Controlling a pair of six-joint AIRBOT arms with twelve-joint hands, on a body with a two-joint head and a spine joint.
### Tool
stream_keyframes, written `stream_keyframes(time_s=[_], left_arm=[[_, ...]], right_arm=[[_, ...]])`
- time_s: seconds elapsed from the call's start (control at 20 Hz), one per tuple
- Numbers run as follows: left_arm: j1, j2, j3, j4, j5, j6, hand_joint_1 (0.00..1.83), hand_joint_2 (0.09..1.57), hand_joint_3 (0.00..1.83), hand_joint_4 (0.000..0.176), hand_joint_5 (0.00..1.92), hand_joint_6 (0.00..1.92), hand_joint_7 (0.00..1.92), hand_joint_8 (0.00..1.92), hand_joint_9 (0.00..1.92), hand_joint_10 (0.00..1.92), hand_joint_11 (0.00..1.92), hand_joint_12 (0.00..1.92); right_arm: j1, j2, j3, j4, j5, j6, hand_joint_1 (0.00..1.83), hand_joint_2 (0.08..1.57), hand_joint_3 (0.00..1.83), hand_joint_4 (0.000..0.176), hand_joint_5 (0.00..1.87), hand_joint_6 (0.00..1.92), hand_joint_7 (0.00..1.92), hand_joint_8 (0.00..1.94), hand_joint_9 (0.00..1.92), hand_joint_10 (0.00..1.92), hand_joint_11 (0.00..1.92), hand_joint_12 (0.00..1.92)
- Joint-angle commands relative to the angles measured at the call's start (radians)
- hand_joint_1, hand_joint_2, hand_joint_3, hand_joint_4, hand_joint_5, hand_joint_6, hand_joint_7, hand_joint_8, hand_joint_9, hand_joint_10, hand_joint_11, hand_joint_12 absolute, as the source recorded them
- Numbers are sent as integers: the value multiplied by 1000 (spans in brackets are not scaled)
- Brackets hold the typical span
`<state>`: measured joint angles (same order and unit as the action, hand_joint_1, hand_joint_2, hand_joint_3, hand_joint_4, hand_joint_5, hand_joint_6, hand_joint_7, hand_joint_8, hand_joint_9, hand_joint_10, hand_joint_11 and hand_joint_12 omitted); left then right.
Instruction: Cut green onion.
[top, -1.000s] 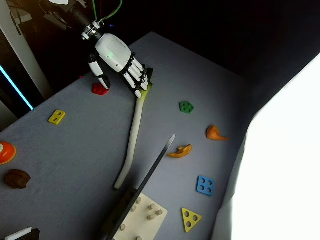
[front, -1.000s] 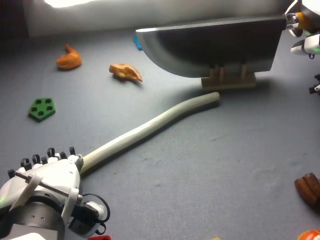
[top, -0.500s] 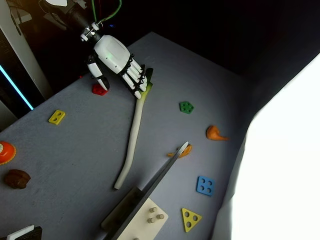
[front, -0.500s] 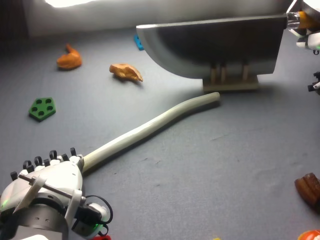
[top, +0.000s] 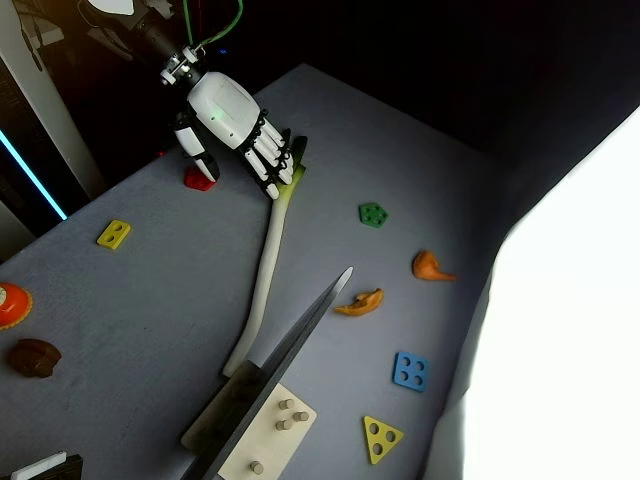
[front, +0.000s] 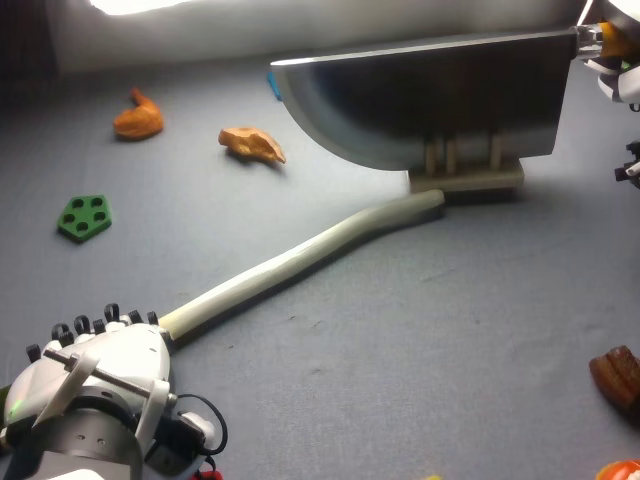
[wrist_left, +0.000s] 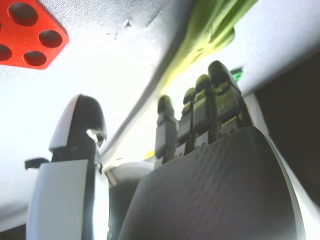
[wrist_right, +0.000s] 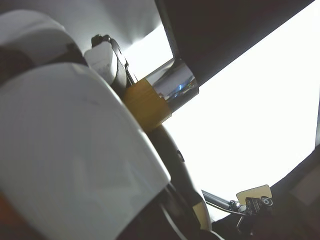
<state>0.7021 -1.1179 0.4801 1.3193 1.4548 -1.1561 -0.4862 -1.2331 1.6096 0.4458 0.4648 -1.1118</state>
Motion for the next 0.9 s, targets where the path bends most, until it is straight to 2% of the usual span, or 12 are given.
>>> stream_keyframes(time_s=[0.0, 0.05, 0.1, 0.2, 0.25, 0.3, 0.4, 0.45, 0.55, 0.8, 0.85], left_arm=[[-3, 0, 5, 60, 66, 0, 855, 1238, 7, 56, 208, 4, 54, 4, 73, 1, 0, 400], [-3, 0, 5, 60, 66, 0, 853, 1241, 8, 56, 197, 1, 56, 5, 72, 1, 0, 399], [-3, 0, 6, 60, 66, 0, 867, 1235, 5, 43, 205, 4, 80, 9, 112, 15, 0, 548], [-5, 0, 8, 60, 66, 0, 864, 1236, 4, 40, 207, 3, 88, 7, 124, 15, 0, 611], [-6, 0, 9, 60, 67, 0, 847, 1238, 5, 51, 141, 0, 97, 8, 117, 11, 0, 616], [-9, 0, 11, 60, 68, 0, 844, 1238, 5, 53, 127, 0, 99, 8, 116, 10, 0, 617], [-14, -1, 18, 58, 68, 0, 843, 1239, 5, 54, 123, 0, 100, 7, 116, 9, 0, 617], [-16, -2, 20, 56, 69, 0, 798, 1255, 11, 56, 84, 0, 90, 2, 96, 3, 0, 543], [-21, -5, 28, 54, 74, 0, 782, 1261, 13, 56, 72, 0, 87, 0, 91, 1, 0, 516], [-27, -16, 44, 54, 76, 0, 842, 1243, 4, 55, 98, 9, 62, 1, 83, 0, 0, 493], [-28, -18, 45, 54, 77, 0, 833, 1242, 3, 64, 98, 7, 43, 0, 74, 0, 0, 517]], right_arm=[[7, 12, 0, -14, 103, -2, 1633, 837, 753, 175, 1514, 1921, 1692, 1941, 1754, 1921, 1815, 1921], [5, 12, -2, -21, 111, -2, 1632, 836, 752, 176, 1512, 1921, 1690, 1941, 1752, 1921, 1812, 1921], [2, 12, -3, -28, 121, -2, 1621, 842, 753, 176, 1510, 1921, 1691, 1941, 1752, 1921, 1811, 1921], [-6, 12, -7, -42, 160, -19, 1618, 843, 753, 176, 1510, 1921, 1692, 1941, 1752, 1921, 1811, 1921], [-9, 12, -8, -47, 171, -22, 1596, 873, 708, 176, 1453, 1921, 1644, 1941, 1719, 1921, 1784, 1921], [-13, 12, -10, -54, 183, -23, 1591, 883, 690, 176, 1431, 1921, 1629, 1941, 1711, 1921, 1777, 1921], [-20, 12, -11, -58, 213, -34, 1590, 886, 684, 176, 1426, 1921, 1626, 1941, 1708, 1921, 1775, 1921], [-21, 12, -11, -59, 226, -40, 1584, 931, 608, 176, 1415, 1921, 1620, 1941, 1707, 1921, 1771, 1921], [-27, 9, -11, -71, 249, -47, 1582, 943, 586, 176, 1413, 1921, 1619, 1941, 1706, 1921, 1770, 1921], [-50, 3, -10, -92, 332, -66, 1583, 938, 564, 176, 1414, 1921, 1616, 1941, 1704, 1921, 1777, 1921], [-53, 2, -10, -92, 341, -66, 1592, 922, 558, 176, 1412, 1921, 1618, 1941, 1704, 1921, 1773, 1921]])
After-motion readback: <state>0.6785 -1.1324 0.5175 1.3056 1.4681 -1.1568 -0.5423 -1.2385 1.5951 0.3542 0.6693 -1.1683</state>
